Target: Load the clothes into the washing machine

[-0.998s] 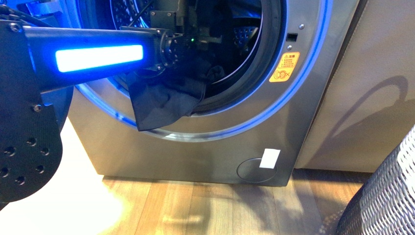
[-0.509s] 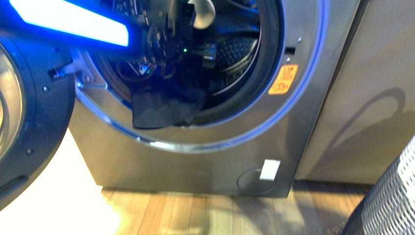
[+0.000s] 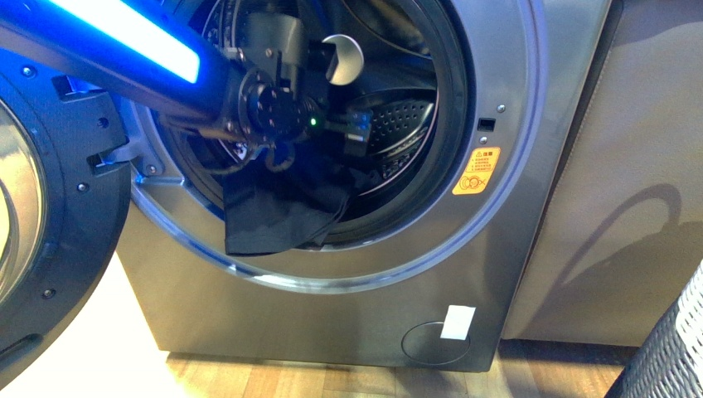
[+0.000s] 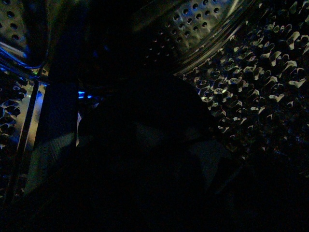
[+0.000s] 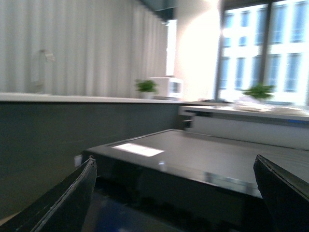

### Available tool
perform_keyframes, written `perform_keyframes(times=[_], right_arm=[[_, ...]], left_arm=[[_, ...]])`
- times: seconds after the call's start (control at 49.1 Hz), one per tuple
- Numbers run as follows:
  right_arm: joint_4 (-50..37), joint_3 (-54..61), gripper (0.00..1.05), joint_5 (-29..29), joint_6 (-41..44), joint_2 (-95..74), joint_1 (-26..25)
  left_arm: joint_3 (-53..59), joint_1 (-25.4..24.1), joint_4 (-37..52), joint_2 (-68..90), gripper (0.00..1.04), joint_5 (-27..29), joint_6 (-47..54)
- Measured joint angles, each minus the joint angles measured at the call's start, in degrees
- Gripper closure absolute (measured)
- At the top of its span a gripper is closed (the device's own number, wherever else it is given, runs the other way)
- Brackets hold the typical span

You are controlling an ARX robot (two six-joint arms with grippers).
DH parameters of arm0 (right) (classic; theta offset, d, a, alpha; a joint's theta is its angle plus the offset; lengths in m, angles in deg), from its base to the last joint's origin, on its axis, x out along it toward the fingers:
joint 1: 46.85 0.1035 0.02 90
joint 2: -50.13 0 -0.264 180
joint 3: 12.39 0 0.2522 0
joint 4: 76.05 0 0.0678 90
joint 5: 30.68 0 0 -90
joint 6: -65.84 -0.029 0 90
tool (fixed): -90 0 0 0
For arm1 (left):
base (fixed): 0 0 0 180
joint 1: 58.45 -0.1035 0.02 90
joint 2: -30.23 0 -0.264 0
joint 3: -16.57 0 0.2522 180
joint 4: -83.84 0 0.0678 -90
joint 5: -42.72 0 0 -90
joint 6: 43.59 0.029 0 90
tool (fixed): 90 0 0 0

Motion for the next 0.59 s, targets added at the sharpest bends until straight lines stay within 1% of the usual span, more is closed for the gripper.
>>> perform_keyframes(times=[0.02,0.041,0.081,0.122,0.244,0.387,0.448,0.489,0.55,0.59], right_arm=[[0.0,0.1,0.08,-2.4,0.2,0.1,0.3],[0.0,0.5,0.08,-6.5,0.9,0.6,0.6],[-0.2,2.7,0.08,-10.0,1.9,2.2,1.0],[-0.2,5.6,0.08,-11.5,2.0,4.2,1.1],[-0.1,12.3,0.08,-12.6,1.8,8.4,1.2],[-0.7,19.3,0.08,-13.7,1.8,12.5,1.2],[-1.0,22.6,0.08,-15.4,1.9,14.9,1.3],[-0.8,26.1,0.08,-18.1,2.0,18.0,1.8],[0.6,30.7,0.08,-20.0,1.8,23.7,1.0],[2.4,33.2,0.08,-20.4,1.2,27.5,-0.5]], left_arm=[[0.0,0.0,0.0,0.0,0.06,0.1,0.0],[0.2,0.0,0.1,-0.2,0.06,0.2,0.0],[1.4,0.0,0.7,-0.8,0.06,0.4,0.0],[2.7,-0.1,1.5,-1.7,0.06,0.5,0.0],[8.2,0.0,4.7,-5.3,0.06,0.2,0.0],[17.4,-0.1,10.0,-11.6,0.06,-1.6,0.2],[22.2,-0.3,12.5,-15.0,0.06,-2.9,0.2],[26.2,-0.4,14.5,-17.6,0.06,-3.8,0.3],[32.2,-0.8,17.2,-21.3,0.06,-5.0,0.2],[35.2,-1.1,18.3,-23.0,0.06,-5.6,0.2]])
